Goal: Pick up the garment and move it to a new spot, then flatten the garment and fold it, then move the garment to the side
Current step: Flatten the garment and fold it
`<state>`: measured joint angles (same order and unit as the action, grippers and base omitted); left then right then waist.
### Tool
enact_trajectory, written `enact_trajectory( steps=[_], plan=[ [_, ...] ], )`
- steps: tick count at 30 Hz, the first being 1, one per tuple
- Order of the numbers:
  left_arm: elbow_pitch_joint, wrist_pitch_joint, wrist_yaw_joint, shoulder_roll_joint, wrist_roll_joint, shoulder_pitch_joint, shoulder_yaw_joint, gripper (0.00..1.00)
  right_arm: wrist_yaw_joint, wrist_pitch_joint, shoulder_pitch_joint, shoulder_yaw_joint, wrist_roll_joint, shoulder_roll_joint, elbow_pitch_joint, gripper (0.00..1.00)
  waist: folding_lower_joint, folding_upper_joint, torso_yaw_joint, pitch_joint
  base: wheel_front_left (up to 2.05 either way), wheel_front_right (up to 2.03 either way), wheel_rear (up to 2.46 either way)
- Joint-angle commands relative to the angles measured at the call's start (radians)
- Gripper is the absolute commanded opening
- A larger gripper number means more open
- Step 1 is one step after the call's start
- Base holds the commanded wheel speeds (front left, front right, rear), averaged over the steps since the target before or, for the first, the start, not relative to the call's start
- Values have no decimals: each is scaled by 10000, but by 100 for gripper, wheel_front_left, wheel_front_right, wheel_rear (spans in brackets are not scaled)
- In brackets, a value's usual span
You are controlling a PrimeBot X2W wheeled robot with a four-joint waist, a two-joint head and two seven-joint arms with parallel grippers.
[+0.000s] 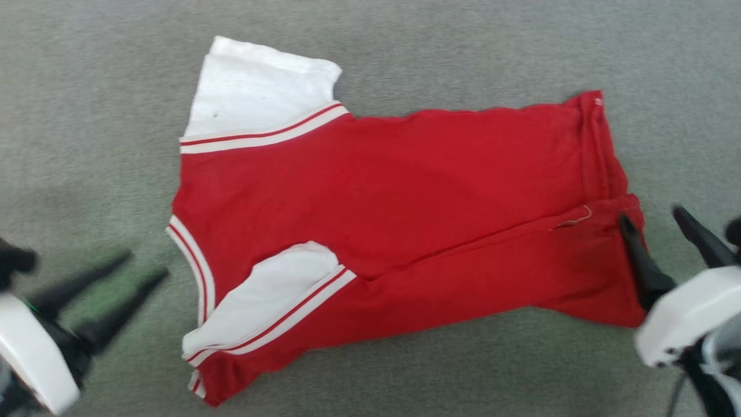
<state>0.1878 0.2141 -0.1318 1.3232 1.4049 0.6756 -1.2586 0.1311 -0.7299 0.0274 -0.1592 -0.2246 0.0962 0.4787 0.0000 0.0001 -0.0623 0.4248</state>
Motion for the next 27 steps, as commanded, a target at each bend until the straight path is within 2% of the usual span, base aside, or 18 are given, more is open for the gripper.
enact_trajectory(
  steps=[1,4,9,12,15,18,20,24,25,27],
  plan=[
    [-296,235,30,26,96,232,231,100,-10,672,213,351,198,-40,-81,100,0,-1,-224,39,0,0,0],
    [-1459,461,32,143,396,462,823,100,-10,2472,730,1361,638,54,-408,100,0,-1,-654,133,0,0,0],
    [-3199,518,23,-411,696,1089,2564,100,-11,5248,1621,2725,1406,-140,-1676,100,0,-1,-1444,425,0,0,0],
    [-4091,516,30,-601,313,1491,3352,100,-11,6524,2023,3094,1616,-358,-2292,100,0,-1,-1928,661,0,0,0],
    [-4755,431,27,-685,34,1960,3590,100,-13,7367,2169,3371,1643,-435,-2705,100,0,-1,-2408,901,0,0,0],
    [-5059,-567,27,-561,-308,2549,3374,100,-11,7855,2157,3558,1375,-466,-2889,100,0,-1,-2826,1102,0,0,0],
    [-4857,-1598,27,-411,-485,2938,3057,100,-11,8055,2050,3575,1142,-468,-2993,100,0,-1,-3084,1245,0,0,0],
    [-4583,-3824,29,-69,-362,3795,2648,100,-8,8182,1864,3523,798,-474,-3159,100,0,-1,-3437,1523,0,0,0],
    [-4768,-4786,30,-34,-102,4175,2570,100,-8,8191,1797,3623,737,-468,-3253,100,0,-1,-3566,1644,0,0,0],
    [-4749,-5782,21,-111,271,4458,2431,100,-10,8190,1805,3737,660,-465,-3317,100,0,-1,-3677,1742,0,0,0]
  ],
)
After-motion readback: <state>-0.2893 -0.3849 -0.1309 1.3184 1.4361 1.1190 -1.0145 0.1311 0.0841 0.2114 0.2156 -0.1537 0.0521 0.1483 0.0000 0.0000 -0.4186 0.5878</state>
